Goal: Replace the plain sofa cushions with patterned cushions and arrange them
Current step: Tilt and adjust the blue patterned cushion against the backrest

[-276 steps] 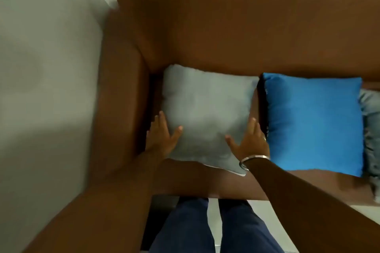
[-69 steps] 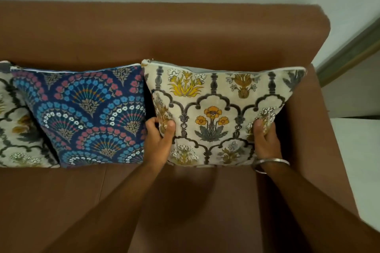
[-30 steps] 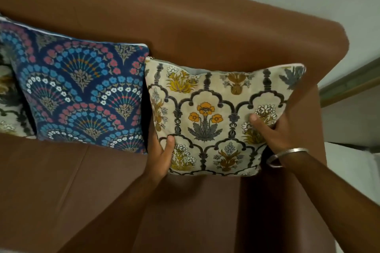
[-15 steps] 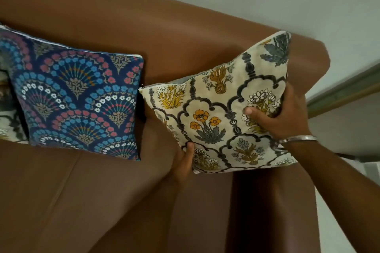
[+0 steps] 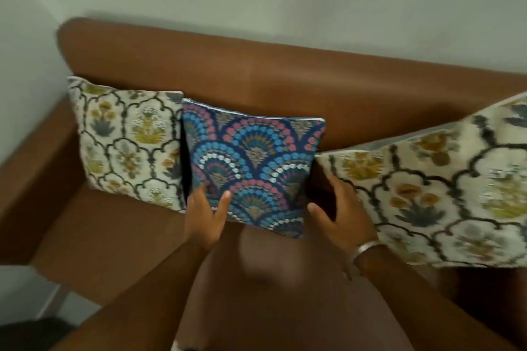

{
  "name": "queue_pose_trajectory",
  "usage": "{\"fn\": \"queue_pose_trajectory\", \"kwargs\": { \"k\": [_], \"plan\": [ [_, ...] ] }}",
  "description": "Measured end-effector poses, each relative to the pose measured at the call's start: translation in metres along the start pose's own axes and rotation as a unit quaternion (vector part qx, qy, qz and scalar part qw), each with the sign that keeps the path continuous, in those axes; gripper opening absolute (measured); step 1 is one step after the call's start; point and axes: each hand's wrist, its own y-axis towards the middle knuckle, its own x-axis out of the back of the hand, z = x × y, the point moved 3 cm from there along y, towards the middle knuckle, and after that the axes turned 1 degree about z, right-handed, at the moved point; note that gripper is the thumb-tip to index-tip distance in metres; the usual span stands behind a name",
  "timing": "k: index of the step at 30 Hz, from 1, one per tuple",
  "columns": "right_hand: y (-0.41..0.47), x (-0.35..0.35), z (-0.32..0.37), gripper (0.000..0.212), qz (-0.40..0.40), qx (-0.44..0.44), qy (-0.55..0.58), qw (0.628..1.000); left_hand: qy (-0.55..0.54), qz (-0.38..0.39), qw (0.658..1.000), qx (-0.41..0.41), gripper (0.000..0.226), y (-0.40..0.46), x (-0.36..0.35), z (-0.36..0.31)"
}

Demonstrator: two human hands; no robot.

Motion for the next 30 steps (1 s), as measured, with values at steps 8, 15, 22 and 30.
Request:
{"fn": "queue_pose_trajectory", "kwargs": {
  "k": [8, 15, 22, 30],
  "plan": [
    [0.092, -0.113, 0.018, 0.116, -0.164, -0.238, 0.273, 0.918, -0.1, 0.163, 0.981, 0.015, 0.1, 0.13, 0.047, 0.087],
    [0.092, -0.122, 0.05, 0.096, -0.174, -0.215, 0.241, 0.93, -0.223, 0.206, 0.952, 0.036, 0.104, 0.129, 0.026, 0.098],
    [0.108, -0.047, 0.143, 0.074, -0.189, -0.038, -0.016, 0.981, -0.455, 0.249, 0.832, 0.197, 0.103, 0.087, -0.003, 0.06],
    [0.141, -0.065, 0.128, 0.091, -0.087, -0.027, -0.127, 0.988, -0.496, 0.199, 0.791, 0.296, 0.084, 0.076, -0.057, 0.068]
  ]
}}
